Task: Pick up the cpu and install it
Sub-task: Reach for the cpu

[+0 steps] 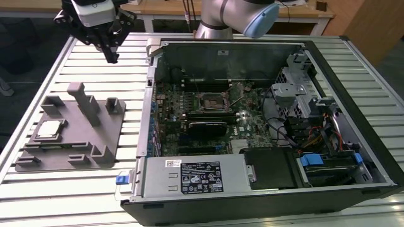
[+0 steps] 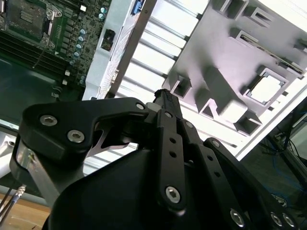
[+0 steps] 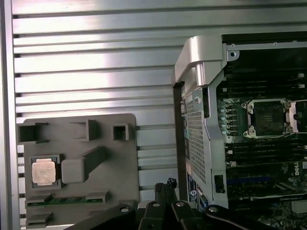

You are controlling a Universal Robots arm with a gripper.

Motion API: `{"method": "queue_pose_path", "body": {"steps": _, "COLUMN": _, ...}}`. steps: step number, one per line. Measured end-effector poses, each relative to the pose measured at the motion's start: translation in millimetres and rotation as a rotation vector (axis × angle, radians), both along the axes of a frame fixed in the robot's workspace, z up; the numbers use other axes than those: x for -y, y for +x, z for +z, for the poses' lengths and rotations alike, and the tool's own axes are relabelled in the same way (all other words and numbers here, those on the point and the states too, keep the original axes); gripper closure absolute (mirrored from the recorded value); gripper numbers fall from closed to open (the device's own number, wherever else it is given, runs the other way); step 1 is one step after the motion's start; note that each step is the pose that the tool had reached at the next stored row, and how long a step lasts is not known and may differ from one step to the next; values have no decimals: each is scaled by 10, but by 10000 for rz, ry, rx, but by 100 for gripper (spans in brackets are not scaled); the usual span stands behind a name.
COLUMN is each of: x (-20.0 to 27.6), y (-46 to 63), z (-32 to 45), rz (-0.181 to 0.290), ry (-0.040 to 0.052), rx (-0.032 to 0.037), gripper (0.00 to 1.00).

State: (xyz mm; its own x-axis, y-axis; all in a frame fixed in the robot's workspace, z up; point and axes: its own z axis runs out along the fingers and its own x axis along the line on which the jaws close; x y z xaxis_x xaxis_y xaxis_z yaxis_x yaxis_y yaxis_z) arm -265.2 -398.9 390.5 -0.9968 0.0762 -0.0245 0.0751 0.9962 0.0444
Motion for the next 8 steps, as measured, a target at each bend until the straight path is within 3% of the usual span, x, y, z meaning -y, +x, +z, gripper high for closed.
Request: {"method": "queue_pose_path", "body": {"steps": 8, "x": 0, "y": -94, "z": -4, "rz": 0, "ry": -1, "rx": -1, "gripper": 89}}
